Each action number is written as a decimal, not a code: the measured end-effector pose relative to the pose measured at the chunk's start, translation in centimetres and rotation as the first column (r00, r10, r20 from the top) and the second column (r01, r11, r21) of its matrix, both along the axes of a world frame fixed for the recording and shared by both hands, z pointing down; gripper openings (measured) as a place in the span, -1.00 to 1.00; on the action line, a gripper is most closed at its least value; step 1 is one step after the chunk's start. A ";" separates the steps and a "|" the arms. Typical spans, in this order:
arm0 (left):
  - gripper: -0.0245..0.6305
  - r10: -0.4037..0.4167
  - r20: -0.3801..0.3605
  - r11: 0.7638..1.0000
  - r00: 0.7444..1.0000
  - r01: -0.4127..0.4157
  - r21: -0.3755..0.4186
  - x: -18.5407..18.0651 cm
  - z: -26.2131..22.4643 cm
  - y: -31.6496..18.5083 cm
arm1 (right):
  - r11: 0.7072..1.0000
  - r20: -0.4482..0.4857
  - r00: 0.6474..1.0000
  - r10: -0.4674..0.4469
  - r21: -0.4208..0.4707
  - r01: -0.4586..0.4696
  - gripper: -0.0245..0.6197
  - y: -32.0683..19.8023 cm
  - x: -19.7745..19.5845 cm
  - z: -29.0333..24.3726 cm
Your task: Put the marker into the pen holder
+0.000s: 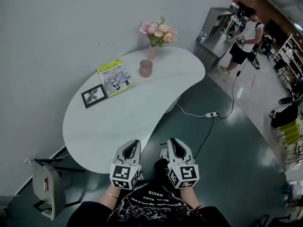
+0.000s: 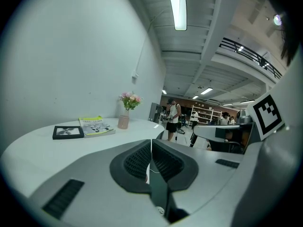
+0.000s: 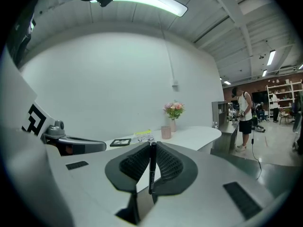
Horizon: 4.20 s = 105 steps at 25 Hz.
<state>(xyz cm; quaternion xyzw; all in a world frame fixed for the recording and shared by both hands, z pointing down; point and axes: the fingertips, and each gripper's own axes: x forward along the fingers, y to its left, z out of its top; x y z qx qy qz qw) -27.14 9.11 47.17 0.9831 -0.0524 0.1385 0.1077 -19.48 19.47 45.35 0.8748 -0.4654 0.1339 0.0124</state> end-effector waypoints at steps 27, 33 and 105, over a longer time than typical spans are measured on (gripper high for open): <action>-0.85 -0.254 -0.005 0.967 0.967 0.254 0.026 18.9 -0.4 -1.5 | 0.983 0.048 0.983 -0.176 0.062 0.173 -0.72 -2.4 22.8 0.8; -0.85 -0.295 -0.025 0.955 0.955 0.295 0.007 23.0 -1.0 -0.6 | 0.973 0.043 0.974 -0.223 0.071 0.219 -0.72 -1.9 26.9 0.5; -0.85 -0.627 0.006 0.776 0.779 0.626 -0.074 32.3 0.5 -21.1 | 0.771 -0.067 0.778 -0.624 0.108 0.628 -0.72 -29.6 39.0 -6.3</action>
